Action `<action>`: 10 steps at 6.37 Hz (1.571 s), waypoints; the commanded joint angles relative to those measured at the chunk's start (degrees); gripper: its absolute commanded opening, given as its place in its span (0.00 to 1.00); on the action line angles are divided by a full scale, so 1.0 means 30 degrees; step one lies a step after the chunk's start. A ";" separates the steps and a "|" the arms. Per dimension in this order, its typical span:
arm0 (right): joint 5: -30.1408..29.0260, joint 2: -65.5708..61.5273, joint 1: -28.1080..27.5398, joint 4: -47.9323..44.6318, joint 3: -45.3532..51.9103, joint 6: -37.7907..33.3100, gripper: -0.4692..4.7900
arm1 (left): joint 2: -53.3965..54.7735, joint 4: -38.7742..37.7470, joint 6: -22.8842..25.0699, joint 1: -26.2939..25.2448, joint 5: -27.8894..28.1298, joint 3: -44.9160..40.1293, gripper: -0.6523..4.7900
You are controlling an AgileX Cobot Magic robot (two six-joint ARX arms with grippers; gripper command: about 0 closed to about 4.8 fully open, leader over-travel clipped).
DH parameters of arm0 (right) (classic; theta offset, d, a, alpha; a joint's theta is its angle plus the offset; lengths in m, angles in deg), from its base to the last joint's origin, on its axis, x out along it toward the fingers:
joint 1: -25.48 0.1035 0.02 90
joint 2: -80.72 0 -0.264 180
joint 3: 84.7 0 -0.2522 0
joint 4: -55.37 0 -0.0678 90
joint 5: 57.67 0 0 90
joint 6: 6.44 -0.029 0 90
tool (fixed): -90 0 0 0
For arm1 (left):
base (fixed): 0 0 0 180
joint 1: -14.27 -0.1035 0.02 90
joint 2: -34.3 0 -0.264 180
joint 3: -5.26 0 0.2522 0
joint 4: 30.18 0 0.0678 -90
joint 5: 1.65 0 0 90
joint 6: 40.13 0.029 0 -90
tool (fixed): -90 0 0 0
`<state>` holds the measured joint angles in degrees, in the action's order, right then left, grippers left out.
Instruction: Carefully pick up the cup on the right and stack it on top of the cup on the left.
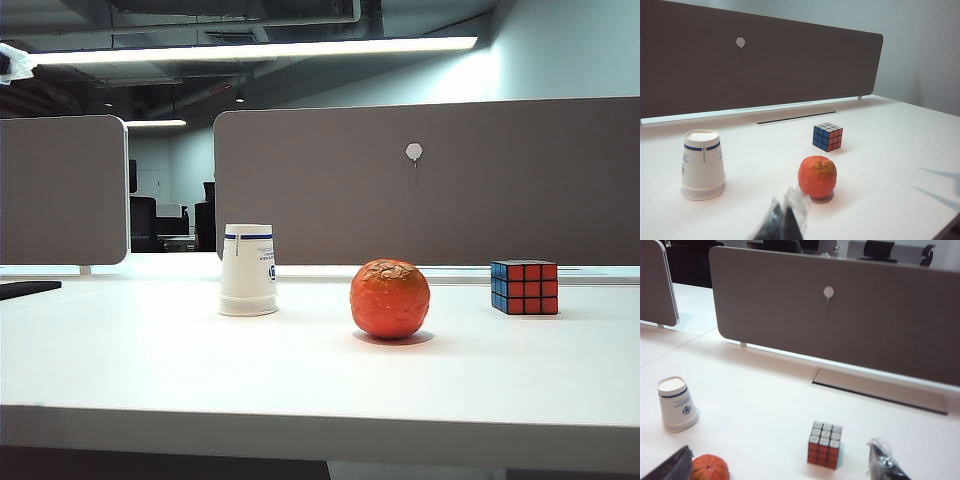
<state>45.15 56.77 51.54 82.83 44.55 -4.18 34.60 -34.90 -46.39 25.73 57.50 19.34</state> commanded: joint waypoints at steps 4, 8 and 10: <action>0.3177 0.7941 -0.0058 -0.1319 0.6324 -0.2514 0.89 | 0.0007 0.0153 -0.0058 0.0000 0.0051 0.0036 0.11; 0.2616 0.7672 0.0029 0.0350 0.9311 -0.3512 0.09 | 0.0000 0.0146 -0.0066 0.0015 0.0007 0.0036 0.11; 0.2033 0.7759 0.0015 -0.1515 1.2160 -0.1260 0.09 | 0.0000 0.0138 -0.0066 0.0015 0.0000 0.0036 0.11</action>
<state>51.36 80.07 51.61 78.59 80.81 -9.05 34.57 -34.92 -46.39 25.73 57.52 19.34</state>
